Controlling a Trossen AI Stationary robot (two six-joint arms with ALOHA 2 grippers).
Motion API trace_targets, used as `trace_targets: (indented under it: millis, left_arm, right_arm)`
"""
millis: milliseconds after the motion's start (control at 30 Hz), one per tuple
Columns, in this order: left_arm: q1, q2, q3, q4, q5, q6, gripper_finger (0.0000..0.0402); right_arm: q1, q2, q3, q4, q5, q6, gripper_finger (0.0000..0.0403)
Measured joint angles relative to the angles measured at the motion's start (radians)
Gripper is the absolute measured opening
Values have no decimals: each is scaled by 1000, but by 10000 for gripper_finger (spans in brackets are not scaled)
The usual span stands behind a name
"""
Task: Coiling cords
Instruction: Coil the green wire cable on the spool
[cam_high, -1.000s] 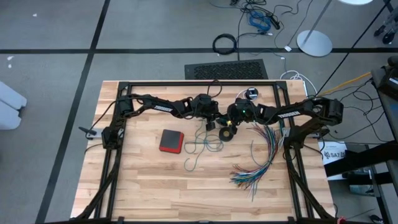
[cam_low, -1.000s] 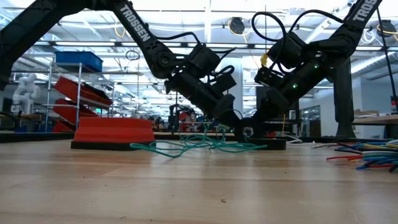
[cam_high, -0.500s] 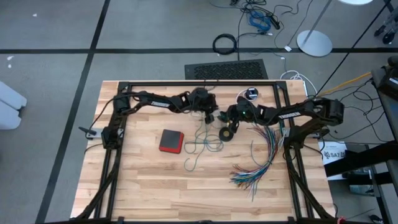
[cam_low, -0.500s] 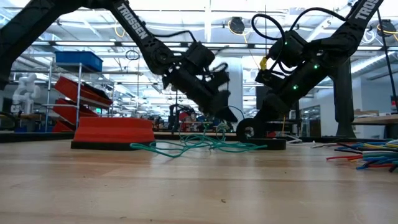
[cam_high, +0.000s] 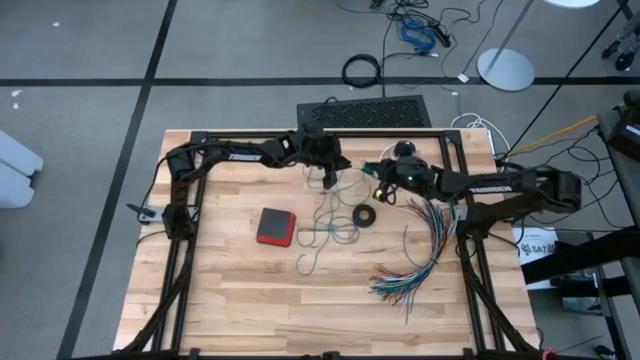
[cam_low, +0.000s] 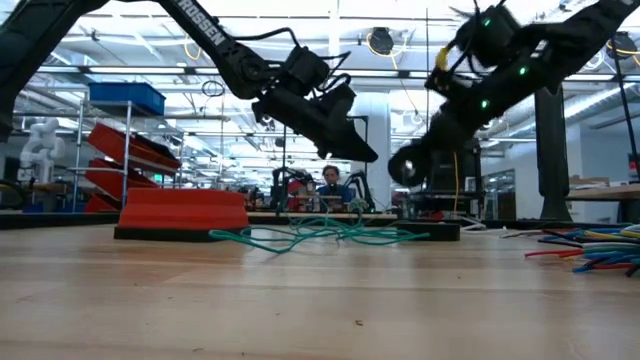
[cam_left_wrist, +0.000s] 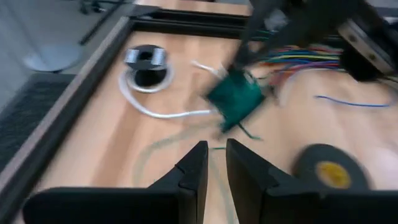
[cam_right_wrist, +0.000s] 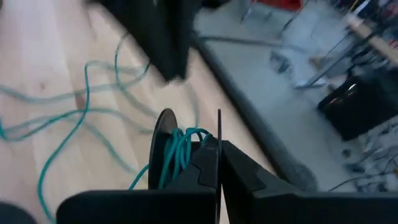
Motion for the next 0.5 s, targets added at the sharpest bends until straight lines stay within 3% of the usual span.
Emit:
trace_targets:
  millis: [267,500]
  left_arm:
    - [2,-20,-1,42,170,7,63]
    - [-19,2,-8,79,197,53,63]
  right_arm:
    - [4,-154,1,-20,3,-17,1]
    - [4,-229,2,-25,0,-12,1]
